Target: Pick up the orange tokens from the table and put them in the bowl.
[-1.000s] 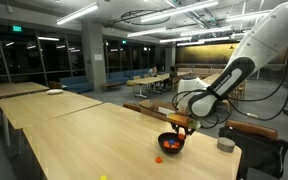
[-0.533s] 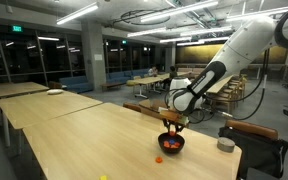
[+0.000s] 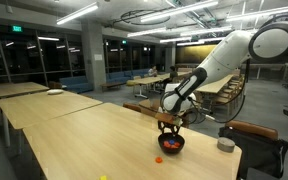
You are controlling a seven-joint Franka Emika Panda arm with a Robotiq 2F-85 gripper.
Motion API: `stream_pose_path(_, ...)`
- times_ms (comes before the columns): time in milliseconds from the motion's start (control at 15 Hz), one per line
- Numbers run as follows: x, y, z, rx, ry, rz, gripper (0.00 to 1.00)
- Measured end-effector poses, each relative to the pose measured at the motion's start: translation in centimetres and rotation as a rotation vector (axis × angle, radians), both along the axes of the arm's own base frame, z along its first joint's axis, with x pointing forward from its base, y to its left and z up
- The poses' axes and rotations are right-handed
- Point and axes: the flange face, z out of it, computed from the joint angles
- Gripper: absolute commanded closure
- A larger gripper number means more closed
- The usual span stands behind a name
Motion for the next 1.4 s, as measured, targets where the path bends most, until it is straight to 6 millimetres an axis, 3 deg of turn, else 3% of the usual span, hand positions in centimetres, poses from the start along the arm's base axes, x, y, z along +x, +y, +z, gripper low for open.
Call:
stream_pose_path(267,1.4,2.5,0.5,0.048,0.016,0.108,0.0)
stream_pose_path(800,1.6,11.5,1.1,0.12,0.073,0.315,0.0)
stream_pose_path(1000,1.1,11.9,-0.3,0.129,0.114,0.313,0.0)
stream_pose_path(1400,0.5,9.6,-4.8,0.15,0.184,0.244,0.0)
